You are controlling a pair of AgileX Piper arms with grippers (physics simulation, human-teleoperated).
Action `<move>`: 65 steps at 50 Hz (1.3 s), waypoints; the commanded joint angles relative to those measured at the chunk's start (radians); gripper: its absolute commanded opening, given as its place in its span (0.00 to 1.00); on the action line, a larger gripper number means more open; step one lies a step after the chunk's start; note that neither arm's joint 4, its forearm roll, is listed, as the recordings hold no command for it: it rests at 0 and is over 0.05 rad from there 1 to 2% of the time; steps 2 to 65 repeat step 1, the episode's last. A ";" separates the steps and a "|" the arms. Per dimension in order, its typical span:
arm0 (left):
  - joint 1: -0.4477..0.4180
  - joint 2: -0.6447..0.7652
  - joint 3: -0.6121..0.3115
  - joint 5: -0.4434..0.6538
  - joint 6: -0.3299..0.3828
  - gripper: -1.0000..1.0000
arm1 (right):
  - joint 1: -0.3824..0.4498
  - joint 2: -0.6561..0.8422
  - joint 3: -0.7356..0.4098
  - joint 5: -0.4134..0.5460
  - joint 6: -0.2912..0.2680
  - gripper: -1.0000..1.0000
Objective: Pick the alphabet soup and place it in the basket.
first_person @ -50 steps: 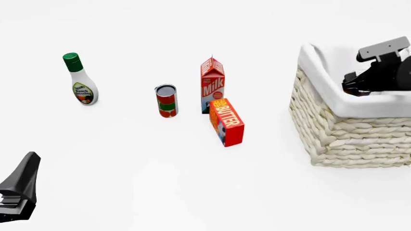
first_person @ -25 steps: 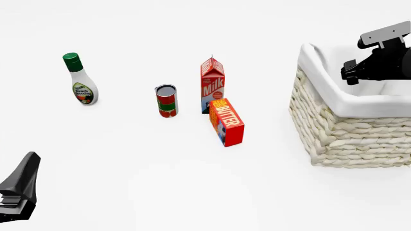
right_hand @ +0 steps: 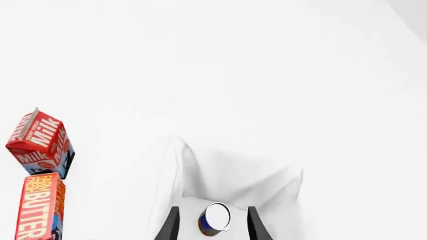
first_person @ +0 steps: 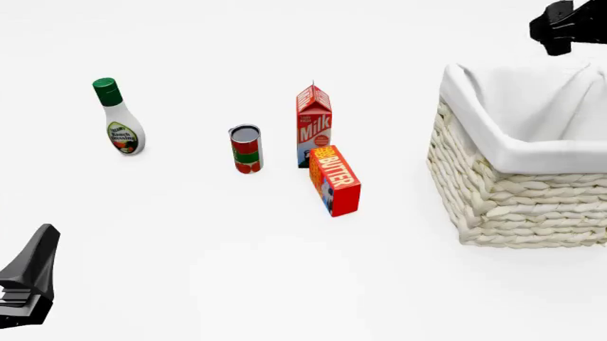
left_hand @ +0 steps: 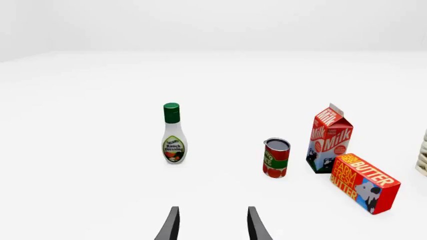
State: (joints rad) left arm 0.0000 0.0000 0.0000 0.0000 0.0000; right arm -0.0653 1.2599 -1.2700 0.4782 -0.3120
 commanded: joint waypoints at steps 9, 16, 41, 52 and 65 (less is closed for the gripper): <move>0.000 0.000 0.000 0.000 0.000 1.00 | 0.083 -0.116 -0.112 0.145 -0.003 1.00; 0.000 0.000 0.000 0.000 0.000 1.00 | 0.083 -0.116 -0.112 0.145 -0.003 1.00; 0.000 0.000 0.000 0.000 0.000 1.00 | 0.083 -0.116 -0.112 0.145 -0.003 1.00; 0.000 0.000 0.000 0.000 0.000 1.00 | 0.083 -0.116 -0.112 0.145 -0.003 1.00; 0.000 0.000 0.000 0.000 0.000 1.00 | 0.083 -0.116 -0.112 0.145 -0.003 1.00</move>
